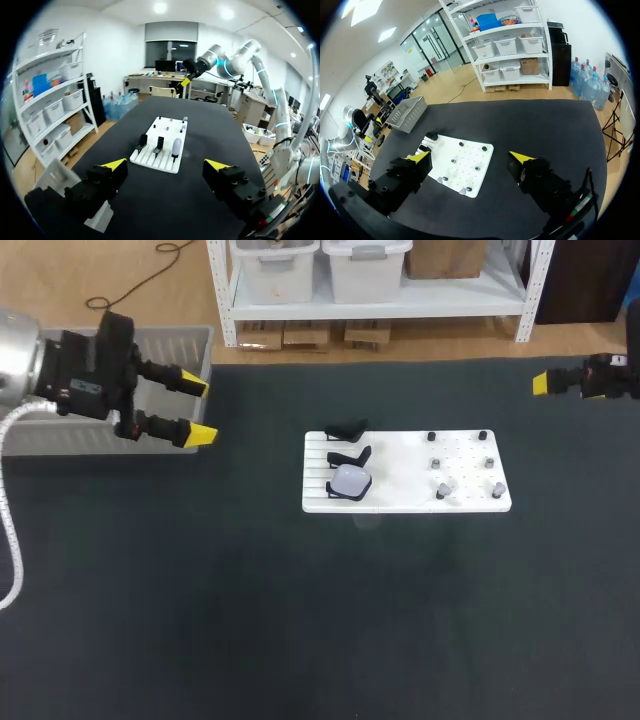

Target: Pick up each earbud case from the left stands, insert the matching earbuds, close the lid, and place the case in the box.

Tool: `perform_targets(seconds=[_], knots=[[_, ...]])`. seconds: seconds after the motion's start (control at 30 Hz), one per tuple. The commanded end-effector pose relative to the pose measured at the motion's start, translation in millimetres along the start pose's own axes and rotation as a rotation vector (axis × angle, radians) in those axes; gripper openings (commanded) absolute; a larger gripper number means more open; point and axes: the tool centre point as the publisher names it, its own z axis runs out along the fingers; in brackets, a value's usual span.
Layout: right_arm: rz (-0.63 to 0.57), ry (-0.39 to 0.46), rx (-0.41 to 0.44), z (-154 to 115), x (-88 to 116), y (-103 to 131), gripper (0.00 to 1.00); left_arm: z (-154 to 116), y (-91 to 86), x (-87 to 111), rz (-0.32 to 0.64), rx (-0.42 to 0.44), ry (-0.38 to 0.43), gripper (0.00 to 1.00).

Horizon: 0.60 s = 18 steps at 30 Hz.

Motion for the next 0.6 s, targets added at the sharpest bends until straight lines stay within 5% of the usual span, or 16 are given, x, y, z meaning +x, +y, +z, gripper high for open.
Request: perform_targets(seconds=[0.03,0.6], knots=[[-0.001,0.0,-0.001,0,0,0,1.0,23,6.5,-1.8,0.035,0.069,0.005,1.0],[-0.001,0.0,-0.001,0,0,0,1.0,92,-3.0,12.6,0.114,0.144,0.031,1.0]])
